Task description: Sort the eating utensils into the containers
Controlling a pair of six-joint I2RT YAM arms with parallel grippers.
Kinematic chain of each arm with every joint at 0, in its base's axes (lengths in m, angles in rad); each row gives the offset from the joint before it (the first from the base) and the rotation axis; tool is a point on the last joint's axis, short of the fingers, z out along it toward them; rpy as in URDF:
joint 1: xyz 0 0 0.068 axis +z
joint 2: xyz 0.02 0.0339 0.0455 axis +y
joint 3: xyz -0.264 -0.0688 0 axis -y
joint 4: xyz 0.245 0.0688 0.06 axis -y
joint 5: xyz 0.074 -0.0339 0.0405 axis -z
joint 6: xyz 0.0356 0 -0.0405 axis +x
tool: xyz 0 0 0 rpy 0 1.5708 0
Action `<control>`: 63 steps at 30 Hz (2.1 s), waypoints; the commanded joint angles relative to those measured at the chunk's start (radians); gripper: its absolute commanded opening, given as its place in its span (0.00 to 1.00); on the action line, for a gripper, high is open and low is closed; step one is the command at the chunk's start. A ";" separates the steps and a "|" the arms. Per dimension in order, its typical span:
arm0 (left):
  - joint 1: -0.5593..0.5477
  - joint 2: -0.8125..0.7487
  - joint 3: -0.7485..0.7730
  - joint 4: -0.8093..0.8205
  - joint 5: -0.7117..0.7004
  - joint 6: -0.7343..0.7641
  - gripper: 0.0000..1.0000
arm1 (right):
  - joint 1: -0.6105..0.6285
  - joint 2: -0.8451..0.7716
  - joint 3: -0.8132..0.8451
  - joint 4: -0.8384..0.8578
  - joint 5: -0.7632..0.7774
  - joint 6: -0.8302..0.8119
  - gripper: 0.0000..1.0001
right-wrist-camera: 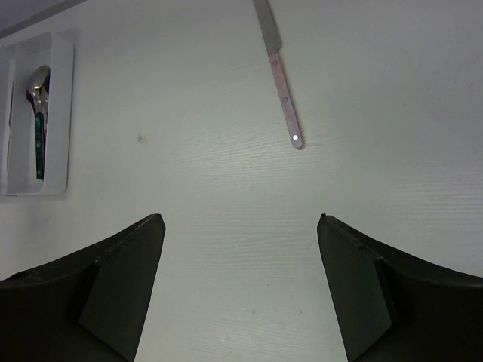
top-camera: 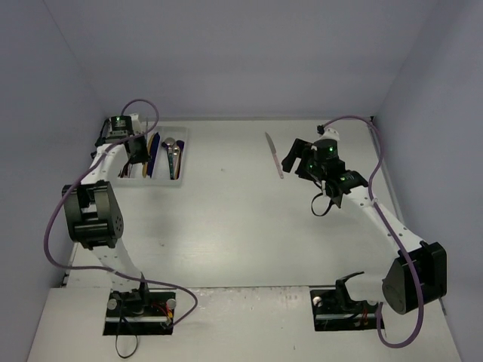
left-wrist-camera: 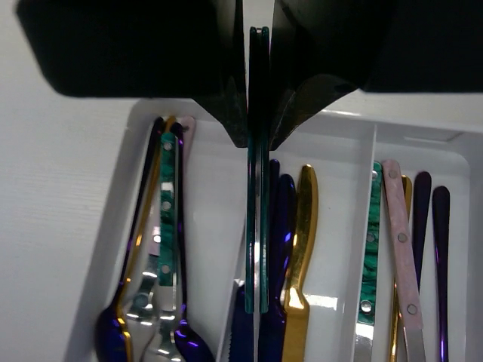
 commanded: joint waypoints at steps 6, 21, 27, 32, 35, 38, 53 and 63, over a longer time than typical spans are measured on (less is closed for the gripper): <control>0.034 0.164 0.187 -0.066 0.031 0.104 0.01 | -0.033 -0.022 -0.037 0.036 -0.056 -0.041 0.80; 0.039 0.077 0.227 -0.087 -0.135 0.044 0.54 | -0.041 0.151 0.050 0.032 -0.081 -0.109 0.77; 0.028 -0.165 0.156 -0.070 -0.068 -0.046 0.63 | -0.038 0.371 0.208 -0.005 -0.062 -0.205 0.73; 0.008 -0.360 -0.033 -0.024 -0.042 -0.066 0.70 | -0.029 0.482 0.320 -0.012 -0.015 -0.269 0.71; -0.011 -0.514 -0.151 -0.002 -0.037 -0.069 0.75 | -0.024 0.573 0.402 -0.018 0.011 -0.315 0.69; -0.057 -0.610 -0.252 -0.012 -0.093 -0.046 0.77 | -0.014 0.644 0.465 -0.023 0.010 -0.336 0.69; -0.266 -0.889 -0.538 -0.036 -0.187 -0.025 0.78 | 0.028 0.910 0.667 -0.041 0.092 -0.429 0.49; -0.305 -0.869 -0.547 -0.032 -0.187 -0.038 0.78 | 0.028 0.996 0.737 -0.057 0.081 -0.434 0.37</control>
